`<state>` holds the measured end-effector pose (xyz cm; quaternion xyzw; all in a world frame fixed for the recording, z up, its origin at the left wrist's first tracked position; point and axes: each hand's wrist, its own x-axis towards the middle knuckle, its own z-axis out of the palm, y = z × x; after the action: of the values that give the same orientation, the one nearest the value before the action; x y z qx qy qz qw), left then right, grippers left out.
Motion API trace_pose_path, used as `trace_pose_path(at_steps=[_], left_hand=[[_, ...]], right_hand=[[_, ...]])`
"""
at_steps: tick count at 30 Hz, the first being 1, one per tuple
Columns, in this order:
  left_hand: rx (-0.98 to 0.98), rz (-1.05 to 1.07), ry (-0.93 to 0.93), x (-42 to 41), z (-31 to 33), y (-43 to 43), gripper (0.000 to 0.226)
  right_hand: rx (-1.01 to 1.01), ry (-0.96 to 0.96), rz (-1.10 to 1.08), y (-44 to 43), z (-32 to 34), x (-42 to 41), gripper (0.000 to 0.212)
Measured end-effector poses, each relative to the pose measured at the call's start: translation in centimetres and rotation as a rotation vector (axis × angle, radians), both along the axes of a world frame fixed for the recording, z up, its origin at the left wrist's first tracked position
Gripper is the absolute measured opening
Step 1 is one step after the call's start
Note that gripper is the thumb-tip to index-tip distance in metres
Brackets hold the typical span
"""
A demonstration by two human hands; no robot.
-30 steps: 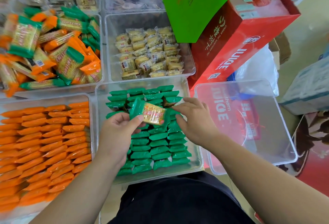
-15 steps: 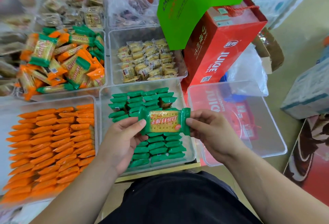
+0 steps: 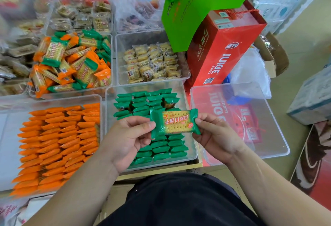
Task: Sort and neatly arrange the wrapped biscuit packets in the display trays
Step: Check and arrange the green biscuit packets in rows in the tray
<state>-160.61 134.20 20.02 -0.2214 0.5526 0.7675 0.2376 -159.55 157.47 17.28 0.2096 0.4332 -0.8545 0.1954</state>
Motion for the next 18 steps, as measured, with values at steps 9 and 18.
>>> trace_pose_path(at_steps=[9, 18], left_hand=[[0.004, 0.043, 0.169, 0.7, -0.1, -0.2, 0.036], [-0.386, -0.103, 0.279, -0.3, -0.2, -0.9, 0.028]], right_hand=[[0.128, 0.100, 0.048, 0.4, 0.8, 0.0, 0.030], [0.313, 0.001, 0.155, 0.1, 1.4, -0.4, 0.025]])
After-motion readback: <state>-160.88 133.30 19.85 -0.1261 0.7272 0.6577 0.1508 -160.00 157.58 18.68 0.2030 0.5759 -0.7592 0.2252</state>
